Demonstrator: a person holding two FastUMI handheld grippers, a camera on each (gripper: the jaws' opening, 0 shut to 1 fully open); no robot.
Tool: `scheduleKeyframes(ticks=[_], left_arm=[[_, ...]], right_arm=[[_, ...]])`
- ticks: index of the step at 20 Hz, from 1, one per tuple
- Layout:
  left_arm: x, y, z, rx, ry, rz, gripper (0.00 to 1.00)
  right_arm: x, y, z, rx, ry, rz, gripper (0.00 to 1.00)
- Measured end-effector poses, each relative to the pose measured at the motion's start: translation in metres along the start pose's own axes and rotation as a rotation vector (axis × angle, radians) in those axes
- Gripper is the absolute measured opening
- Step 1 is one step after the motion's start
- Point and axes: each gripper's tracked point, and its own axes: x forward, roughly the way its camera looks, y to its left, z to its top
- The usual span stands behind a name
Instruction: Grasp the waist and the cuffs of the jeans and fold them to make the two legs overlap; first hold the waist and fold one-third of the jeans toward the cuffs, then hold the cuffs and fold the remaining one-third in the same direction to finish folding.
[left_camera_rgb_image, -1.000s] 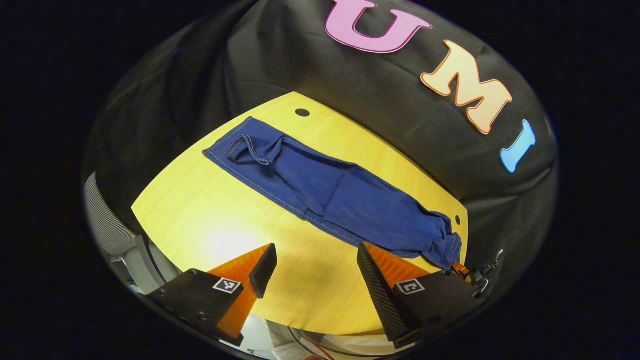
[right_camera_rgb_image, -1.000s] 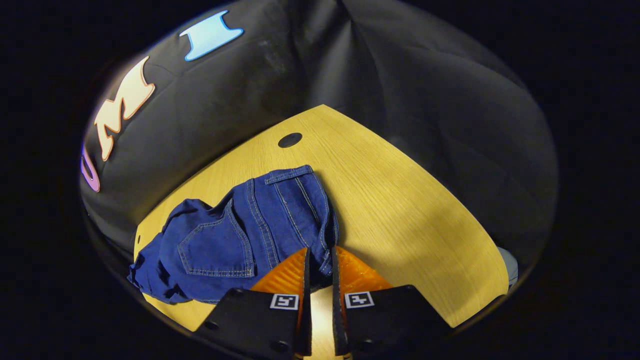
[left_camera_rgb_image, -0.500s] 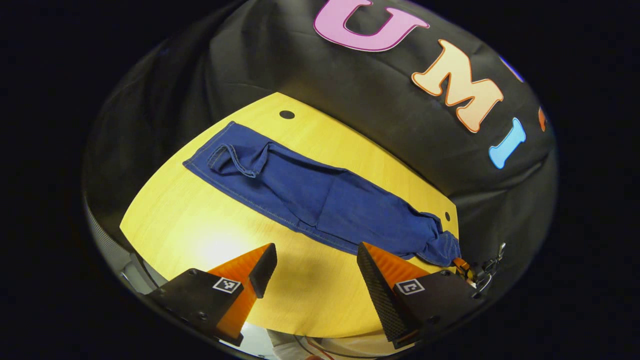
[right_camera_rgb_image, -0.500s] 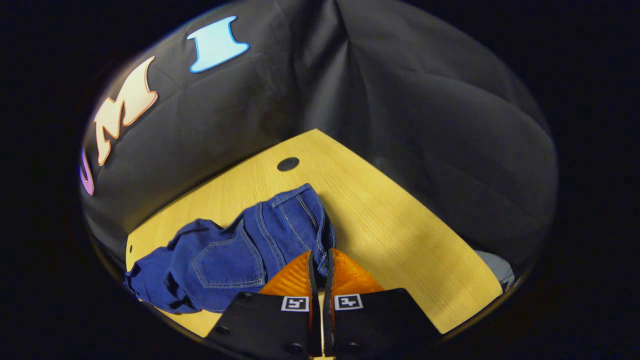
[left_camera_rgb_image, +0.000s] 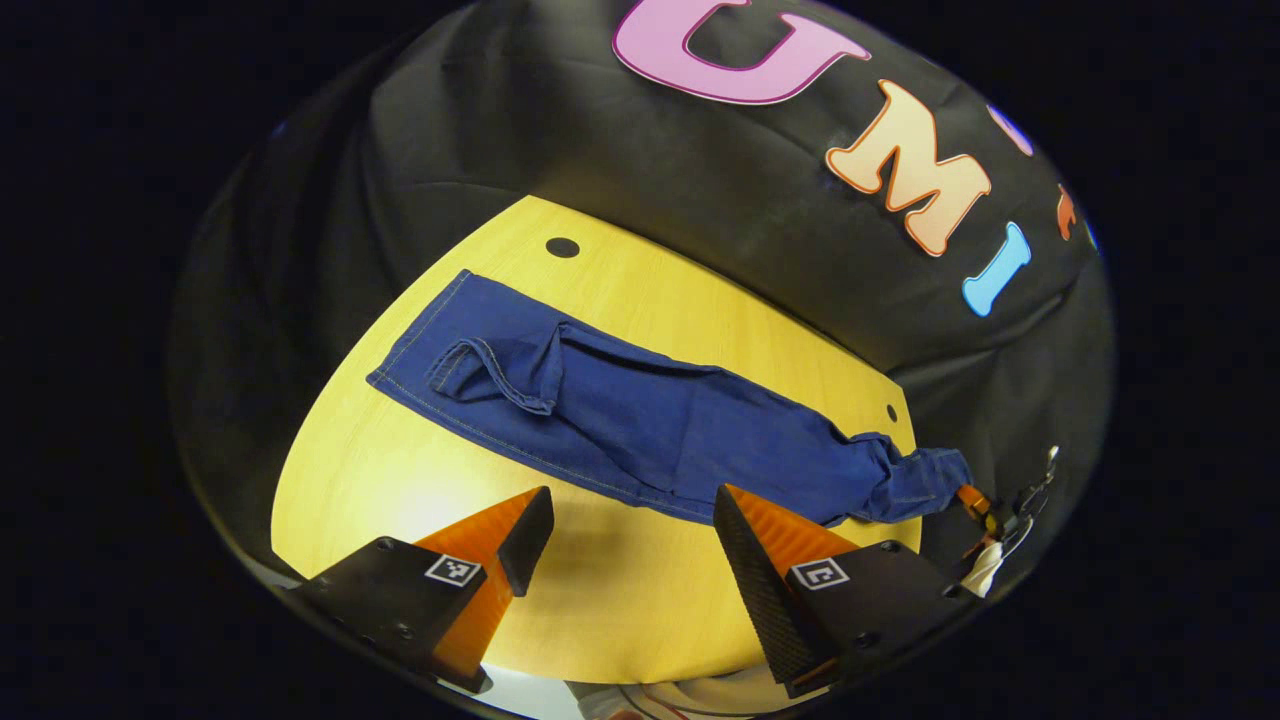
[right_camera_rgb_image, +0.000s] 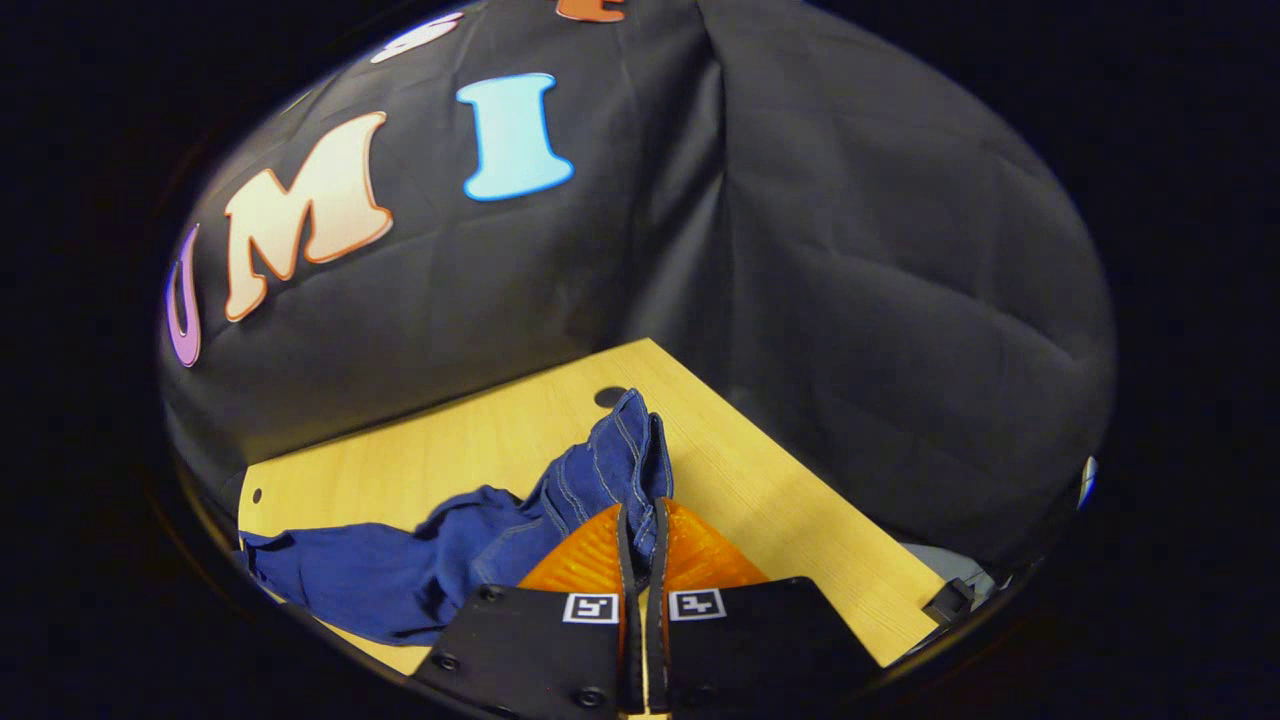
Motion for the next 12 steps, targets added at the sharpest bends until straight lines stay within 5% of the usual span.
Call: scheduleKeyframes(ticks=[6, 12], left_arm=[[0.012, 0.028, 0.001, 0.004, 0.04, -0.063, 0.96], [0.013, 0.06, 0.016, 0.009, 0.025, -0.054, 0.96]], right_arm=[[-0.066, 0.022, 0.016, -0.065, -0.1, 0.042, 0.04], [-0.099, 0.124, 0.016, -0.122, -0.139, 0.203, 0.07]])
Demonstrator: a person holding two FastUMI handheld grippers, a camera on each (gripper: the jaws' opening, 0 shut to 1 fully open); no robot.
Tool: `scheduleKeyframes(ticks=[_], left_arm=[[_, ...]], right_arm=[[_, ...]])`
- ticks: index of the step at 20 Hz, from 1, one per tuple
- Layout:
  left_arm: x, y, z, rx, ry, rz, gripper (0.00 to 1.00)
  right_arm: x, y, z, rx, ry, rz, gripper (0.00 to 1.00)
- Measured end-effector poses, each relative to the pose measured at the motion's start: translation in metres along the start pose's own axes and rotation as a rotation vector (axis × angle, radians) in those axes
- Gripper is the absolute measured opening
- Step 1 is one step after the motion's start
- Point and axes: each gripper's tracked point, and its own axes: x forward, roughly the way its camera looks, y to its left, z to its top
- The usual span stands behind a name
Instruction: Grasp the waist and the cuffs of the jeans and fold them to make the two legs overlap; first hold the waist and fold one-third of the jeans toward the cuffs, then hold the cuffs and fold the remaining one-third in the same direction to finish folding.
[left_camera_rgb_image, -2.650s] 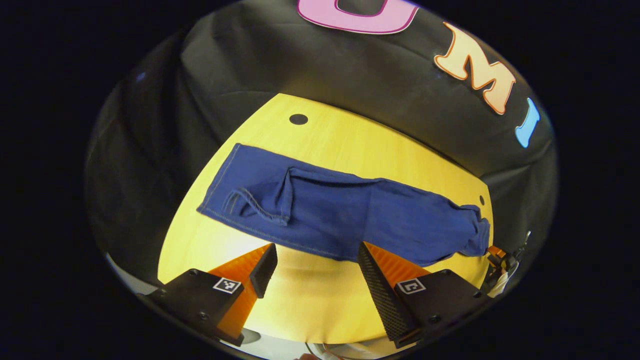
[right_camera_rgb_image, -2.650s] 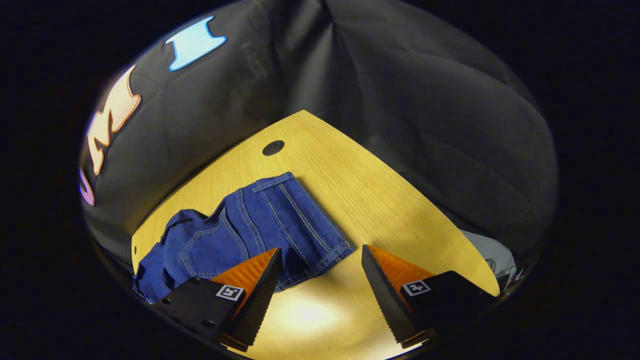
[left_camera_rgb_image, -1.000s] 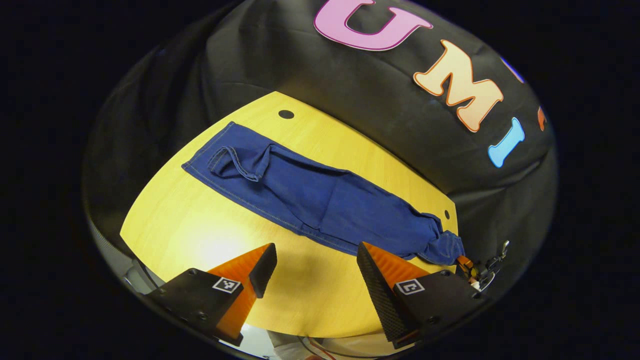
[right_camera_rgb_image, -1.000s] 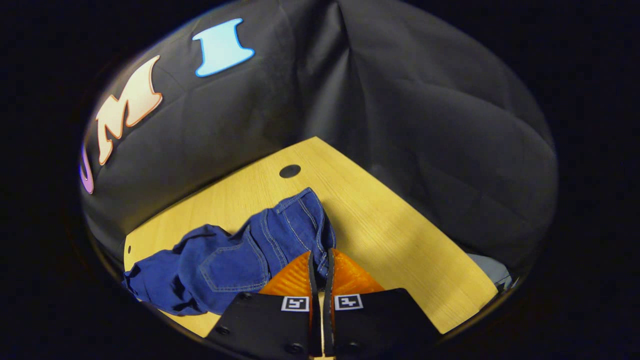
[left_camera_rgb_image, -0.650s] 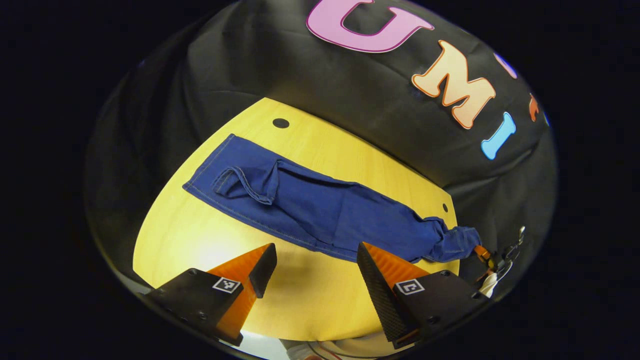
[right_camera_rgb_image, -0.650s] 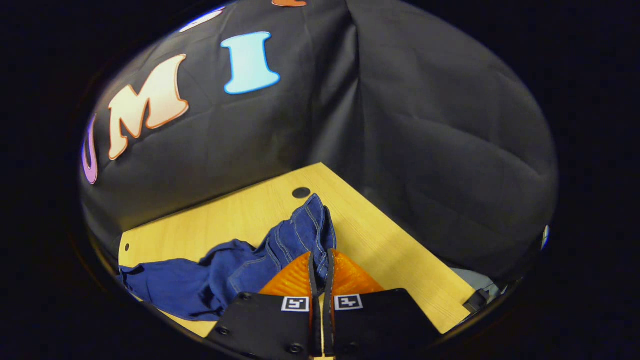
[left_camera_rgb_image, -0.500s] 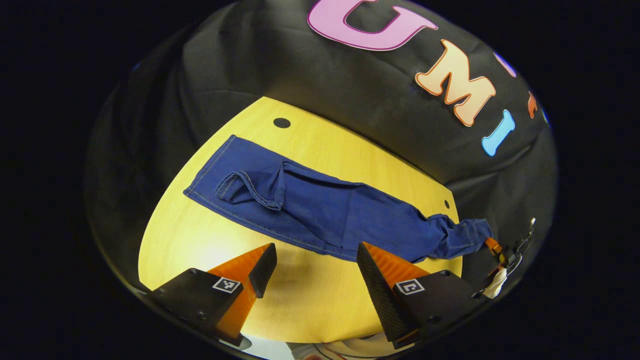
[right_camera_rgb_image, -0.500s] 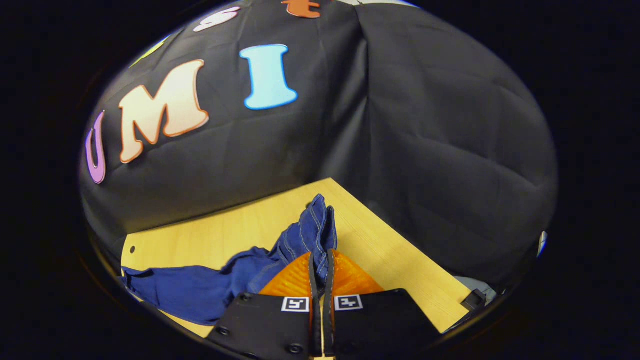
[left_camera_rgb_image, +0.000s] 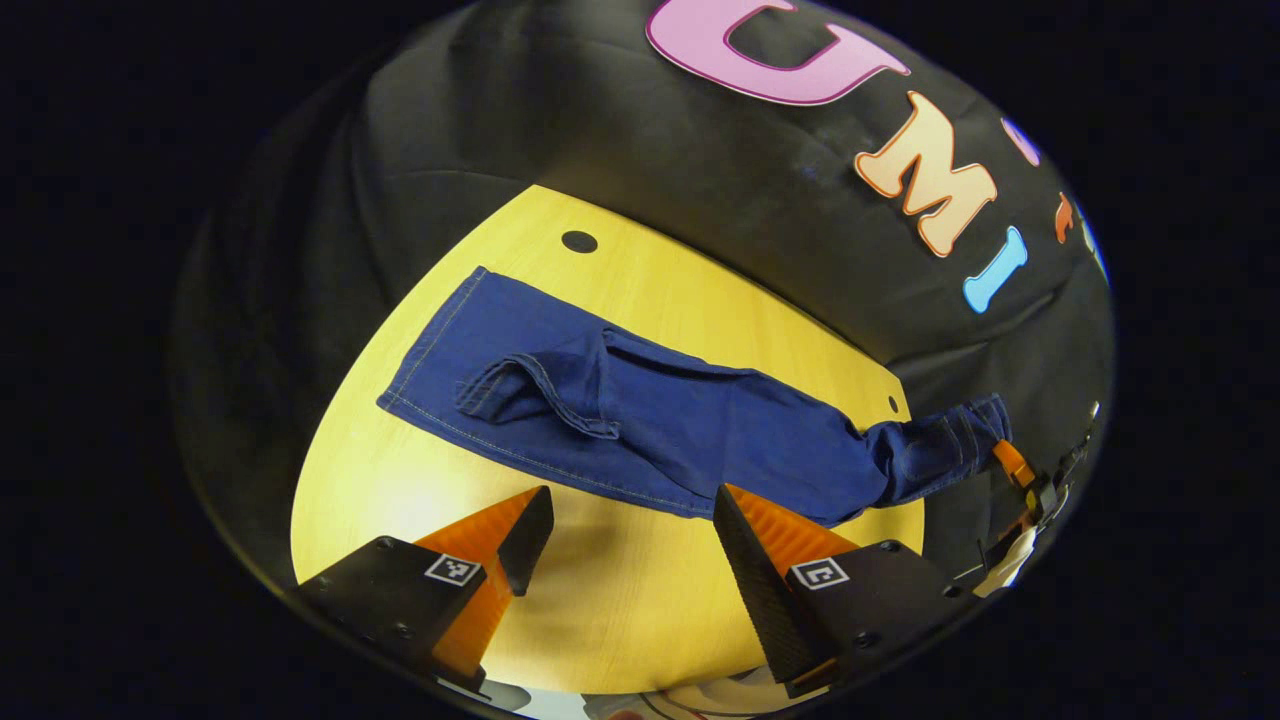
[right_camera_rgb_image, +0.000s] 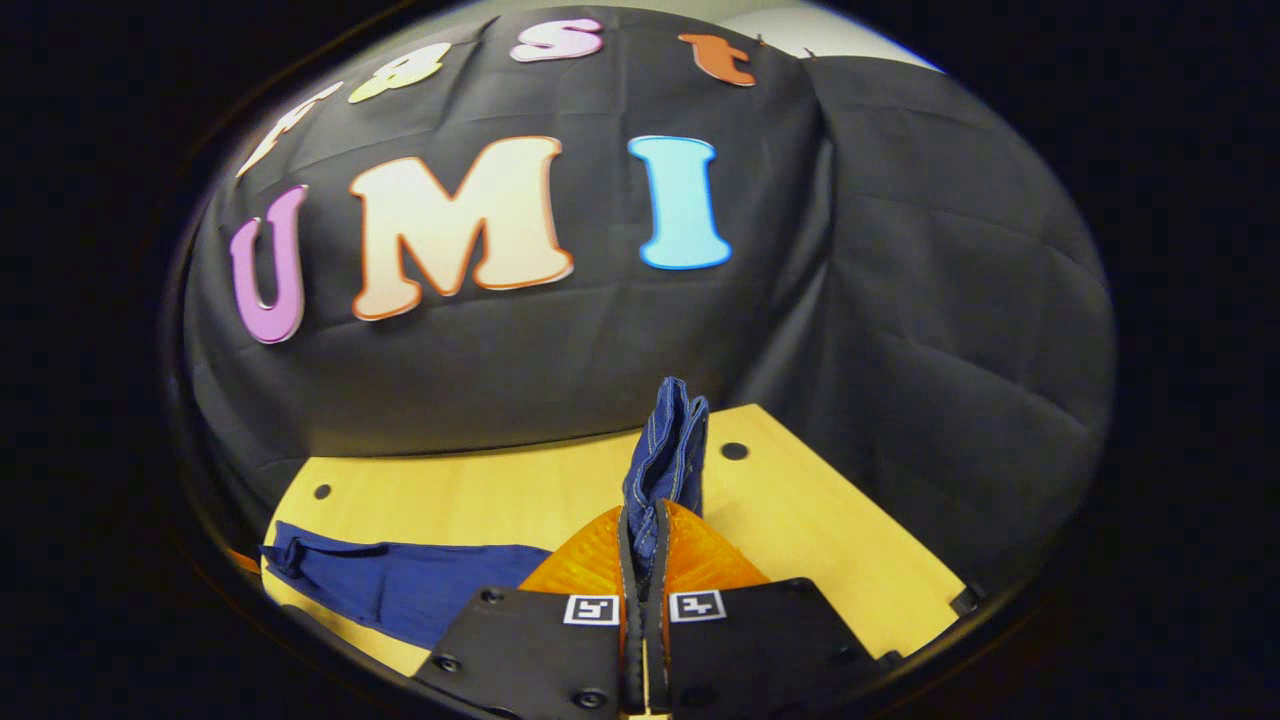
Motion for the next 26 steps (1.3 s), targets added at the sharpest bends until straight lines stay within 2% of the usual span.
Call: scheduleKeyframes(ticks=[1, 5, 9, 12, 16, 22, 23, 24, 25, 26], left_arm=[[0.0, 0.003, 0.001, 0.001, -0.005, 0.004, 0.96], [-0.002, 0.025, 0.015, 0.009, -0.053, 0.052, 0.96], [-0.005, 0.056, 0.026, 0.023, -0.074, 0.12, 0.96], [-0.007, 0.082, 0.034, 0.026, -0.094, 0.183, 0.96], [-0.008, 0.098, 0.047, 0.02, -0.125, 0.224, 0.96], [0.005, 0.137, 0.055, 0.037, -0.106, 0.249, 0.96], [0.01, 0.141, 0.054, 0.037, -0.099, 0.242, 0.96], [0.015, 0.143, 0.053, 0.033, -0.082, 0.235, 0.96], [0.019, 0.147, 0.05, 0.027, -0.063, 0.238, 0.96], [0.025, 0.149, 0.049, 0.026, -0.048, 0.233, 0.99]], right_arm=[[0.0, 0.022, -0.002, -0.007, -0.003, 0.043, 0.04], [0.003, 0.111, -0.033, -0.01, 0.033, 0.206, 0.04], [0.005, 0.181, -0.092, -0.01, 0.128, 0.347, 0.04], [0.013, 0.221, -0.147, -0.02, 0.212, 0.419, 0.04], [0.019, 0.238, -0.204, -0.051, 0.298, 0.433, 0.04], [0.02, 0.242, -0.225, -0.071, 0.327, 0.467, 0.05], [0.014, 0.252, -0.23, -0.044, 0.357, 0.508, 0.1], [0.008, 0.257, -0.238, -0.026, 0.397, 0.539, 0.24], [0.001, 0.261, -0.247, -0.018, 0.43, 0.567, 0.26], [-0.005, 0.265, -0.256, -0.02, 0.457, 0.589, 0.51]])
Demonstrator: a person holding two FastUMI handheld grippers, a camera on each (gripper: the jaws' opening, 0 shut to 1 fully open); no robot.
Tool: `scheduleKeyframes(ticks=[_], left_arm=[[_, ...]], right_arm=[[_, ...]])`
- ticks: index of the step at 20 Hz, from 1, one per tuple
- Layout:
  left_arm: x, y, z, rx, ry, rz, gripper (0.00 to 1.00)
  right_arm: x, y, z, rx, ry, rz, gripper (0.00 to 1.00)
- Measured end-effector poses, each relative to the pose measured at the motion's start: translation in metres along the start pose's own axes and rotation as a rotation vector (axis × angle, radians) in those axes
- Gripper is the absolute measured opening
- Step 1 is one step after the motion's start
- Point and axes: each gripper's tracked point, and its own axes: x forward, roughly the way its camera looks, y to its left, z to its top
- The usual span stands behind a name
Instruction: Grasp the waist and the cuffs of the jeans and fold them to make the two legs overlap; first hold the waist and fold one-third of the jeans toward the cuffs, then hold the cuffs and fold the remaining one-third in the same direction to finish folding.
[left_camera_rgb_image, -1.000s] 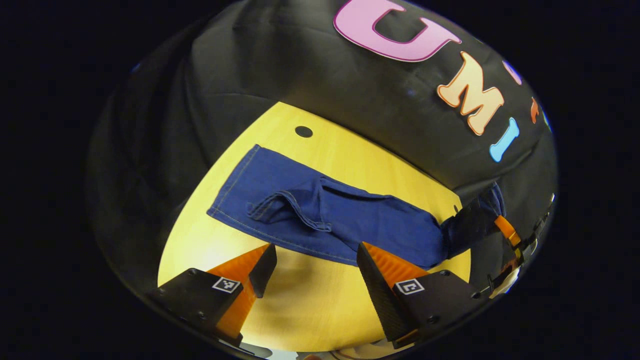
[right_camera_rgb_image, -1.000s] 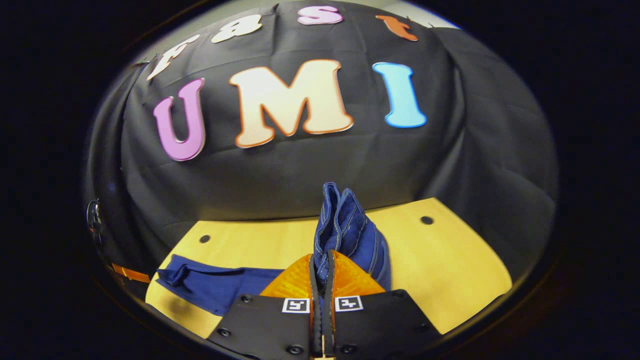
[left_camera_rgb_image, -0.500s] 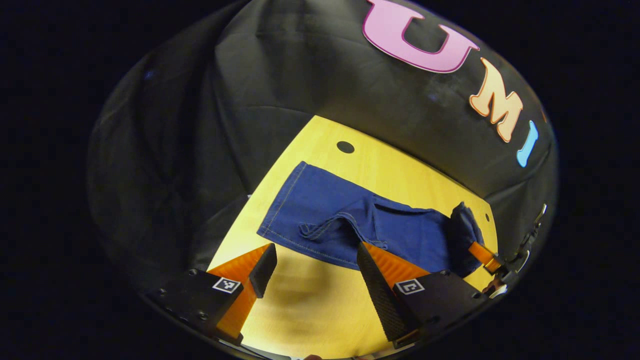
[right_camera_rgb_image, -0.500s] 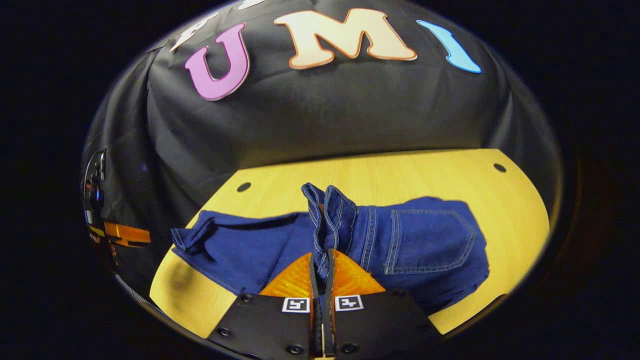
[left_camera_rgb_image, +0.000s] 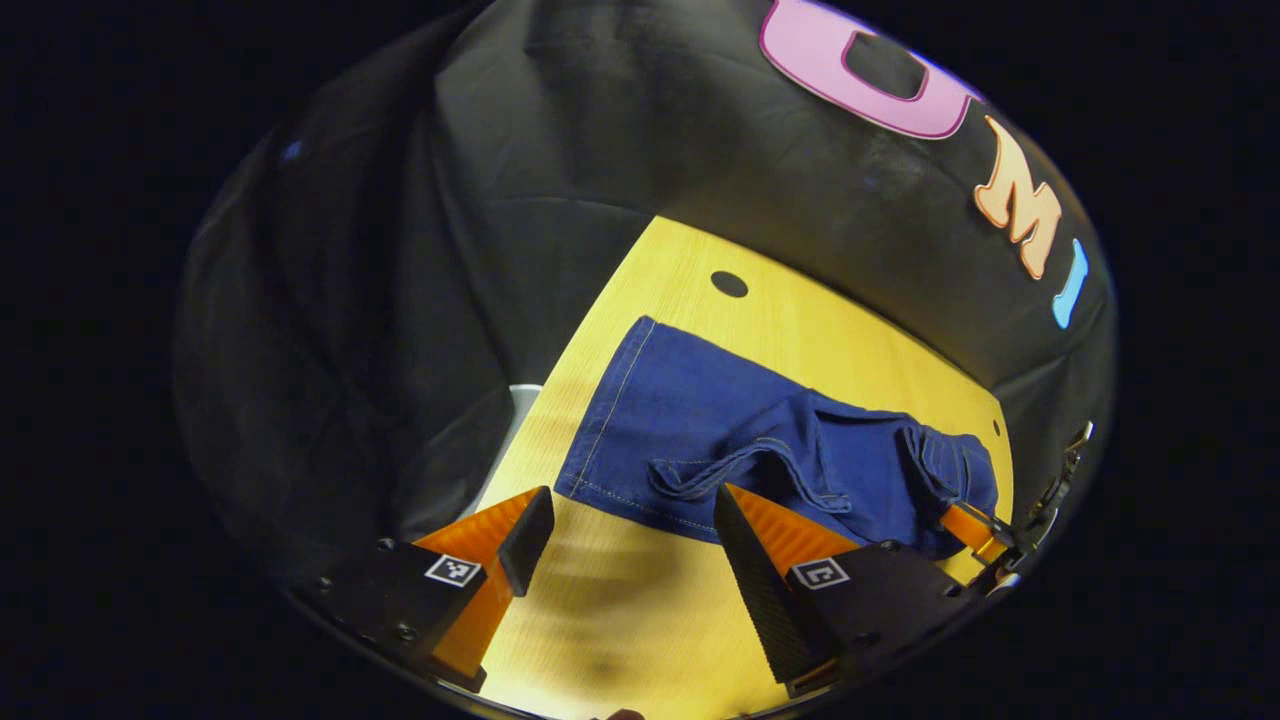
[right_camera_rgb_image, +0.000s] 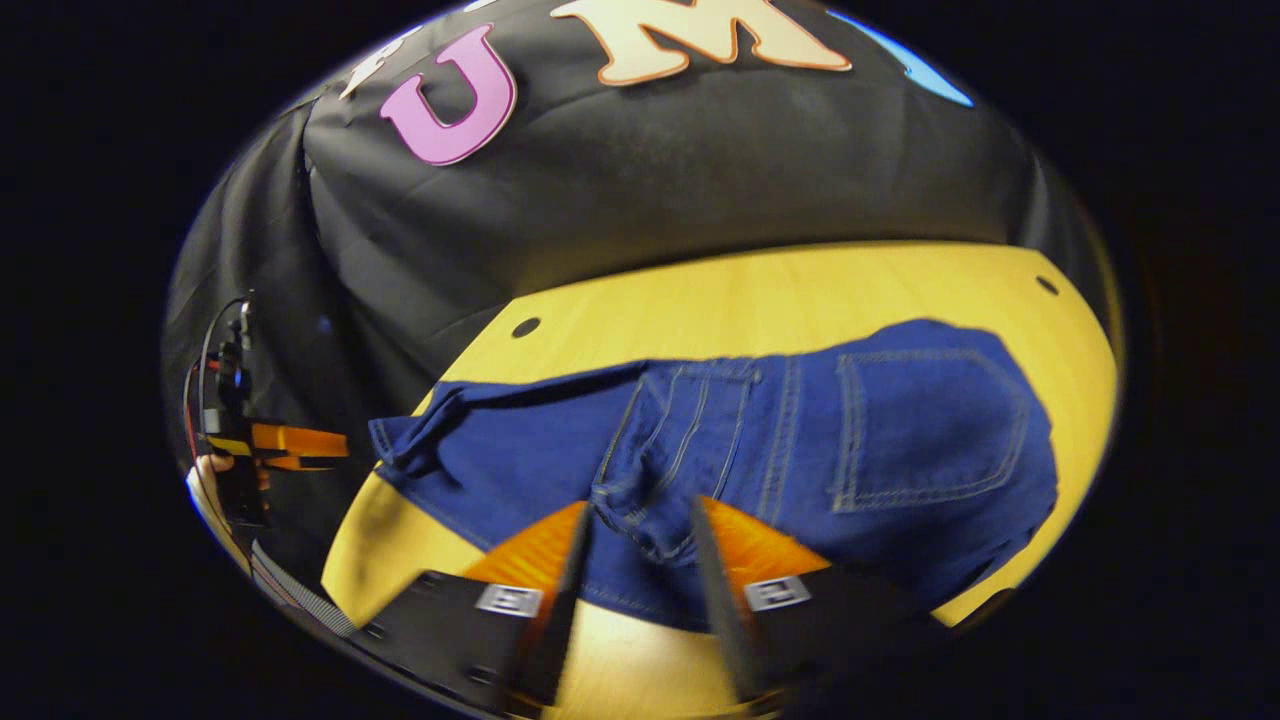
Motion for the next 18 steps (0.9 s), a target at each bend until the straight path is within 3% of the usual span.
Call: scheduleKeyframes(ticks=[2, 8, 11, 13, 14, 16, 17, 18], left_arm=[[0.009, -0.001, -0.001, 0.008, 0.015, -0.017, 0.97], [0.041, 0.008, -0.003, 0.073, 0.072, -0.001, 0.96], [0.052, 0.013, -0.007, 0.096, 0.102, 0.004, 0.96], [0.059, 0.016, -0.008, 0.109, 0.12, 0.009, 0.96], [0.059, 0.015, -0.009, 0.113, 0.127, 0.011, 0.99], [0.058, 0.015, -0.01, 0.12, 0.142, 0.013, 0.96], [0.057, 0.015, -0.01, 0.121, 0.15, 0.014, 0.96], [0.056, 0.016, -0.011, 0.125, 0.162, 0.026, 0.96]], right_arm=[[-0.002, -0.001, 0.0, -0.033, -0.023, -0.003, 1.0], [-0.038, -0.012, 0.006, -0.099, -0.021, -0.023, 0.98], [-0.063, -0.029, 0.018, -0.16, -0.06, -0.084, 0.98], [-0.078, -0.034, 0.026, -0.157, -0.087, -0.102, 0.98], [-0.085, -0.036, 0.029, -0.145, -0.096, -0.106, 0.94], [-0.097, -0.046, 0.039, -0.131, -0.117, -0.13, 0.94], [-0.104, -0.053, 0.044, -0.133, -0.131, -0.148, 0.98], [-0.11, -0.058, 0.048, -0.135, -0.141, -0.164, 0.94]])
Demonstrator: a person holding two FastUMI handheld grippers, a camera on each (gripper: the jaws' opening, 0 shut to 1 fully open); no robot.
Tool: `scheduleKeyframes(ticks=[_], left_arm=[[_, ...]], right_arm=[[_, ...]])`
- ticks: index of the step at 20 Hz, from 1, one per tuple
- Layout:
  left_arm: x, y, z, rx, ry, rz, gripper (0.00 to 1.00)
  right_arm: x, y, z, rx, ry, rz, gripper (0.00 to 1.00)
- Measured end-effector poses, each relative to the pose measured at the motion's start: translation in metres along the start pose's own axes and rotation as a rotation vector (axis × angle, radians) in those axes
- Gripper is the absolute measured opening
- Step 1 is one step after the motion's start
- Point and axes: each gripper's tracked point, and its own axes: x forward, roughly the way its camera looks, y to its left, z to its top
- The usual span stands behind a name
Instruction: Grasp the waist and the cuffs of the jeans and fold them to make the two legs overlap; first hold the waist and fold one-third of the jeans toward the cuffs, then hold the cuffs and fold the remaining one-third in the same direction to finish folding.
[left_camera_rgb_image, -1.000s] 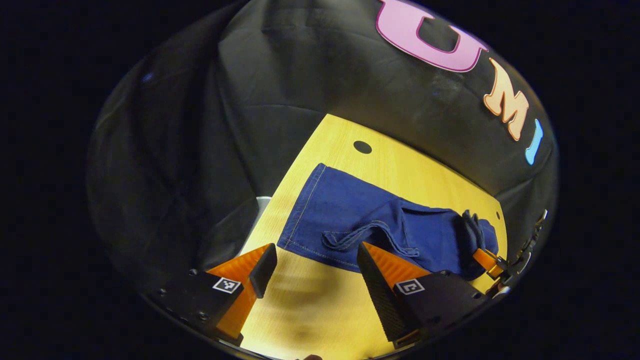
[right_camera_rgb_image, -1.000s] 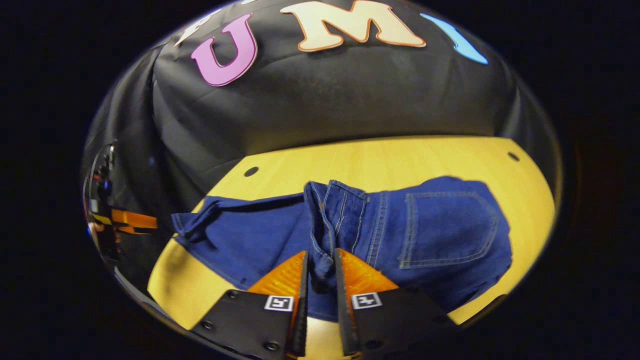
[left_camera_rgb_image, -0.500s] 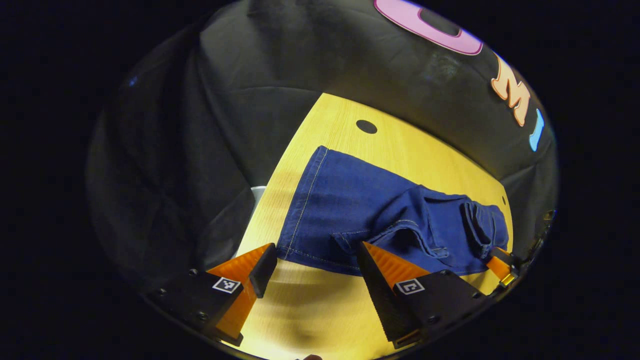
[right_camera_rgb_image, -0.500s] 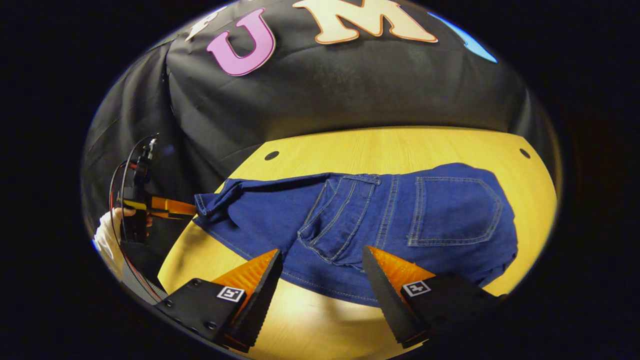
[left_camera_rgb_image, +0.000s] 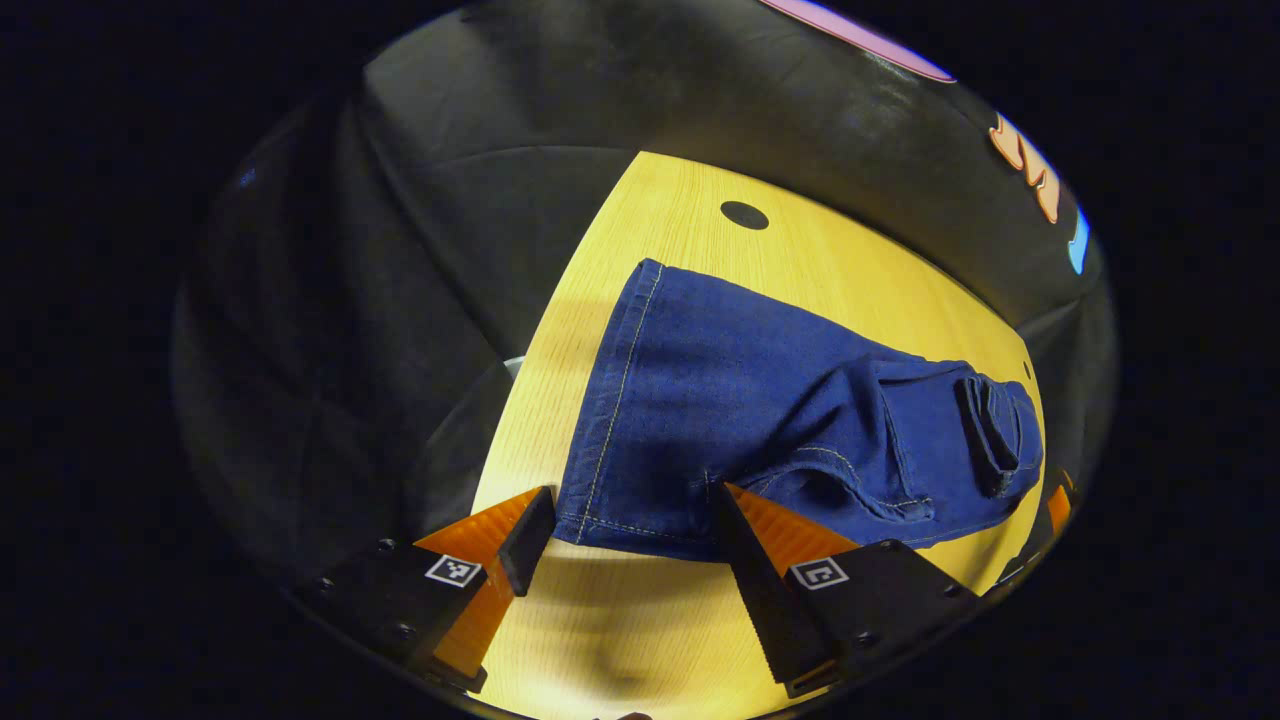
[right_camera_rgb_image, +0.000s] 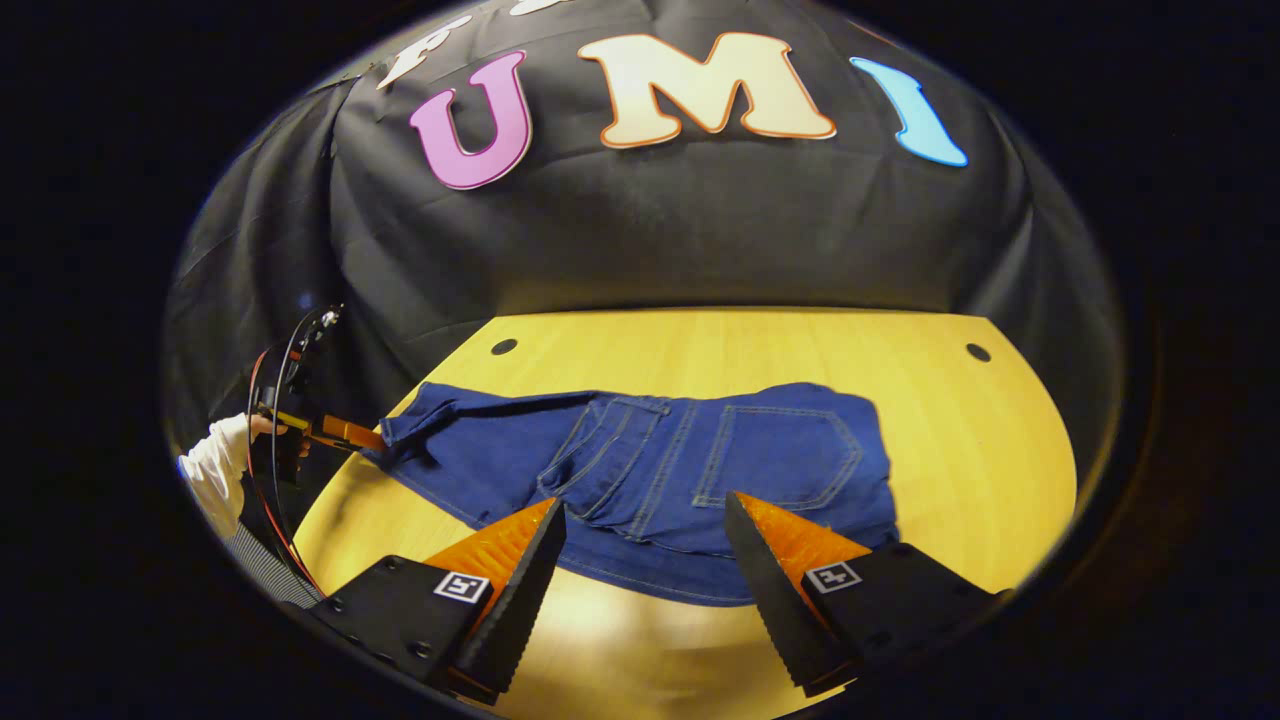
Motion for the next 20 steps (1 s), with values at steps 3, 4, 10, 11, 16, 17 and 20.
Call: scheduleKeyframes(ticks=[3, 4, 10, 11, 16, 17, 20], left_arm=[[-0.001, 0.001, -0.001, 0.036, 0.036, 0.013, 0.95], [0.0, 0.0, 0.0, 0.045, 0.037, 0.017, 0.93], [0.0, -0.035, 0.005, 0.019, 0.032, -0.063, 0.38], [0.001, -0.04, 0.003, 0.004, 0.025, -0.067, 0.24], [0.002, -0.042, 0.003, -0.112, 0.027, -0.098, 0.0], [0.002, -0.041, 0.004, -0.128, 0.03, -0.095, 0.0], [-0.002, -0.046, 0.007, -0.138, 0.031, -0.082, 0.0]], right_arm=[[-0.012, -0.016, 0.009, 0.013, -0.02, -0.034, 0.94], [-0.014, -0.02, 0.009, 0.025, -0.022, -0.041, 0.98], [-0.019, -0.037, 0.008, 0.045, -0.022, -0.072, 0.94], [-0.019, -0.039, 0.009, 0.054, -0.024, -0.072, 0.94], [-0.026, -0.051, 0.009, 0.071, -0.038, -0.093, 0.94], [-0.029, -0.055, 0.011, 0.077, -0.044, -0.099, 0.94], [-0.04, -0.072, 0.017, 0.085, -0.068, -0.128, 0.94]])
